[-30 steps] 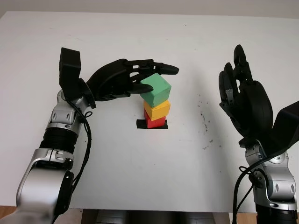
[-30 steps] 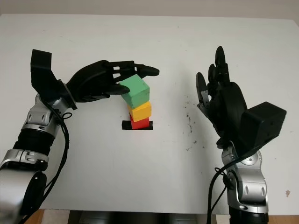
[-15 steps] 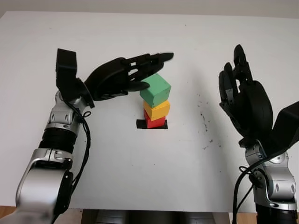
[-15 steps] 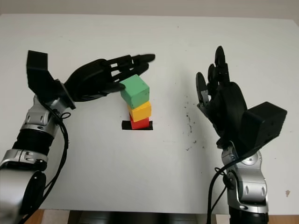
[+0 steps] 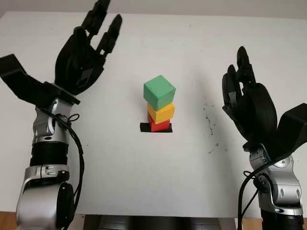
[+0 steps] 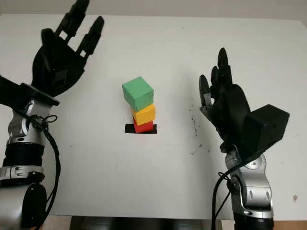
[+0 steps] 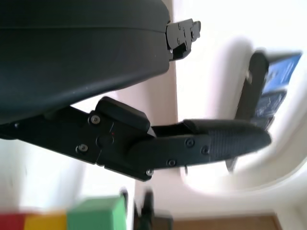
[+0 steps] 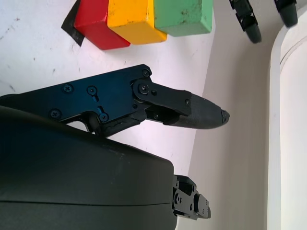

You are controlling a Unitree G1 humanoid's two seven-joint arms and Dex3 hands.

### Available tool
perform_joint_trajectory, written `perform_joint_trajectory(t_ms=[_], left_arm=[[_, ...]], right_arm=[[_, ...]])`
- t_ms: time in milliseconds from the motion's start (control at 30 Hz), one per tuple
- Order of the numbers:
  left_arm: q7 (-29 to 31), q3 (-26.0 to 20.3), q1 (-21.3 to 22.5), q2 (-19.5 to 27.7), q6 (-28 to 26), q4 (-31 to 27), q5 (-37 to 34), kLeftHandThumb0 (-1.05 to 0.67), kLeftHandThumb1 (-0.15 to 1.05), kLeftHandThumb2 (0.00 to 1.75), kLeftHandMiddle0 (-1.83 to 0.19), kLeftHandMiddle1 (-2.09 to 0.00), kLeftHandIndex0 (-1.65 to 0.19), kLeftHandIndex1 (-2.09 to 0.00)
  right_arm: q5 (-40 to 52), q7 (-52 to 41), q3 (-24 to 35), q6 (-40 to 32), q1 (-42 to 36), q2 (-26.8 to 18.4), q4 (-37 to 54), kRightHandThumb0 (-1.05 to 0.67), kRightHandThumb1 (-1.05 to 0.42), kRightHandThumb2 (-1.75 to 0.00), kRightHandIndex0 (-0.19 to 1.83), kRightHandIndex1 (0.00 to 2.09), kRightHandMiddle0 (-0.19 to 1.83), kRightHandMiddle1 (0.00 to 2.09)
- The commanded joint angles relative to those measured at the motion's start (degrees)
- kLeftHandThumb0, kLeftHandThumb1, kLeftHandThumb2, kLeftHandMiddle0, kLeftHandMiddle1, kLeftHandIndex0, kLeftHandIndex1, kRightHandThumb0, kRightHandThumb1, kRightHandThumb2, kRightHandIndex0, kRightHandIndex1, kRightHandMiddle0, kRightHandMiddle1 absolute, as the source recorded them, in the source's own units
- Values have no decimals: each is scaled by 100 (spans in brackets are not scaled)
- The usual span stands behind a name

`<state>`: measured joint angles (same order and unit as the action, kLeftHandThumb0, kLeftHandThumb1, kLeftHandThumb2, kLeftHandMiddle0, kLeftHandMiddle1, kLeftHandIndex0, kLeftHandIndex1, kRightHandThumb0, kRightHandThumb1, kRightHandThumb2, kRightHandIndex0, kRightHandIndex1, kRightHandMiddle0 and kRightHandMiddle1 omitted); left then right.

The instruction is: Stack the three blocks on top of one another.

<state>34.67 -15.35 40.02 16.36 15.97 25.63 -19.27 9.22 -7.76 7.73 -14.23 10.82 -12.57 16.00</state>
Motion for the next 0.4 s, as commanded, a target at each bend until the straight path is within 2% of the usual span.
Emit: perform_joint_trajectory(t_ms=[0, 167, 367], left_arm=[[-290, 45, -265, -22, 418, 12, 326, -85, 105, 58, 19, 0, 19, 0], [-904, 75, -845, -146, 1029, 53, 683, -76, 105, 60, 19, 0, 19, 0], [-1196, 165, -1332, -309, 998, 7, 675, -76, 105, 60, 19, 0, 19, 0]], right_arm=[[-56, 35, -46, 127, -90, 77, -42, -62, -105, -75, -19, 0, -19, 0], [-202, 136, -156, 248, -141, 210, -134, -66, -105, -78, -19, 0, -19, 0], [-224, 197, -207, 269, -174, 337, -191, -67, -105, -78, -19, 0, -19, 0]])
